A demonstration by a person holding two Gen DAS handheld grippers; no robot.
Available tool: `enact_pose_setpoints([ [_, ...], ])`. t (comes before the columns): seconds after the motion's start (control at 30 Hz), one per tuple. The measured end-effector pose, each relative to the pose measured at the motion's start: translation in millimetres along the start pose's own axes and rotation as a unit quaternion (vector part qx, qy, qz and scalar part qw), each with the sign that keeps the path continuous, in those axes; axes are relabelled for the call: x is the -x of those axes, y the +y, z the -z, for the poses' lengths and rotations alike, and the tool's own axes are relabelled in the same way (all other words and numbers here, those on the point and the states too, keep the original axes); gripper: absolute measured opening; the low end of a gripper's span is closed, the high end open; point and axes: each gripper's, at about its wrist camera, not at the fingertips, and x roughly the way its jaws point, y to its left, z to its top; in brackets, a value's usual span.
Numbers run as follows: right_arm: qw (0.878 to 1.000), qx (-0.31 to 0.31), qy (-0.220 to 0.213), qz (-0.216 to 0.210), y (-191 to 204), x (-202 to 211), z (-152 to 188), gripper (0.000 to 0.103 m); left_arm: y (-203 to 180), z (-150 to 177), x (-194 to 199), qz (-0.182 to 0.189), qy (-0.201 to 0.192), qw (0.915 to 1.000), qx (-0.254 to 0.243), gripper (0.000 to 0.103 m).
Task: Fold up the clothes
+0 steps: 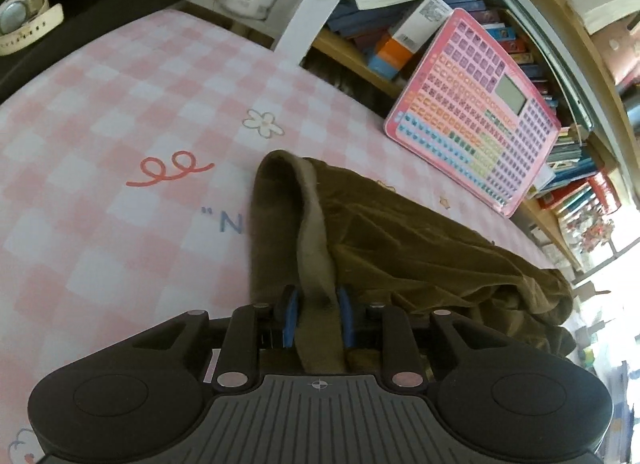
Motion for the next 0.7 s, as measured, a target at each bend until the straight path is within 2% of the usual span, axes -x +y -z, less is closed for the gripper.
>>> enact_pose_setpoints([
  [0.17, 1.0, -0.01, 0.001, -0.008, -2, 2, 1, 0.05, -1, 1, 8, 0.027, -0.018, 0.9994, 0.011, 0.02],
  [0.27, 1.0, -0.013, 0.001, -0.01, -3, 2, 1, 0.05, 11, 3, 15, 0.084, -0.038, 0.993, 0.074, 0.02],
  [0.3, 1.0, -0.014, 0.001, -0.01, -3, 2, 1, 0.05, 15, 5, 15, 0.096, -0.041, 0.9901, 0.094, 0.02],
  [0.33, 1.0, -0.015, 0.001, -0.01, -3, 2, 1, 0.05, 17, 6, 13, 0.087, -0.035, 0.9907, 0.098, 0.02],
  [0.43, 1.0, -0.016, 0.001, -0.009, -2, 2, 1, 0.05, 18, 8, -1, 0.05, 0.002, 0.9959, 0.075, 0.018],
  [0.47, 1.0, -0.017, 0.001, -0.009, -2, 2, 1, 0.05, 19, 9, -1, 0.051, 0.004, 0.9958, 0.076, 0.018],
  [0.53, 1.0, -0.018, 0.001, -0.009, -2, 2, 0, 0.05, 20, 10, 0, 0.059, 0.002, 0.9945, 0.087, 0.017],
  [0.57, 1.0, -0.018, 0.001, -0.008, -2, 2, 0, 0.05, 19, 10, 1, 0.067, 0.001, 0.9938, 0.089, 0.004],
  [0.6, 1.0, -0.018, 0.001, -0.007, -1, 2, 0, 0.05, 18, 9, 3, 0.076, -0.001, 0.9931, 0.09, 0.001],
  [0.7, 1.0, -0.019, 0.002, -0.006, -1, 2, 0, 0.05, 4, 4, 23, 0.108, -0.028, 0.9918, 0.063, 0.001],
])
